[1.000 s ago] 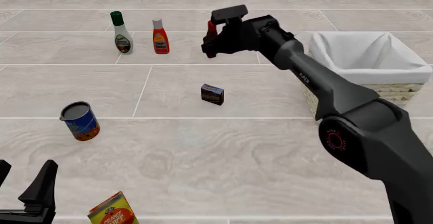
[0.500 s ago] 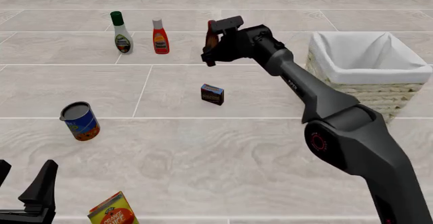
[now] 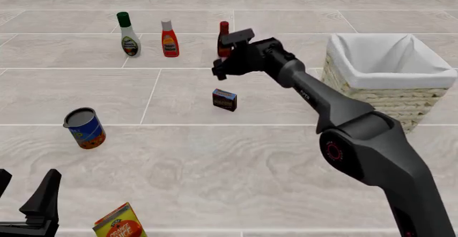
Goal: Pick the chocolate pudding and place it in the basket.
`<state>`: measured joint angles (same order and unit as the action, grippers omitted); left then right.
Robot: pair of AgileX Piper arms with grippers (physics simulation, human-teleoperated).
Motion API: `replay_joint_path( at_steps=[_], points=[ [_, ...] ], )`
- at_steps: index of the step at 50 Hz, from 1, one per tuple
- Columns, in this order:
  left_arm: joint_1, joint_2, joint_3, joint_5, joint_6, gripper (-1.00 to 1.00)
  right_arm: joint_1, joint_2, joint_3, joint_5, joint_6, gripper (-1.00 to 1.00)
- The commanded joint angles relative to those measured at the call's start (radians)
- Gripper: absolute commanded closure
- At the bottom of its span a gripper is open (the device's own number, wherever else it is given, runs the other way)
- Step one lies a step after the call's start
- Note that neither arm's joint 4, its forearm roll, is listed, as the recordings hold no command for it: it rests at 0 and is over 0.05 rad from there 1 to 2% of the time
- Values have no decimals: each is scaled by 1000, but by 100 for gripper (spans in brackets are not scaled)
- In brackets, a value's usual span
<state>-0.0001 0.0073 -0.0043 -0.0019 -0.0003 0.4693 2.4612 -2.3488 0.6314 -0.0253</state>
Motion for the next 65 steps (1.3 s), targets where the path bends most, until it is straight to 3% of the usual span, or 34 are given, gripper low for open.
replay_joint_path(
  at_steps=[1,65],
  points=[
    [0,0,0,0,0,-100,2,8,24,-20,5,-100],
    [0,0,0,0,0,-100,17,63,121,-100,38,-100]
  ],
)
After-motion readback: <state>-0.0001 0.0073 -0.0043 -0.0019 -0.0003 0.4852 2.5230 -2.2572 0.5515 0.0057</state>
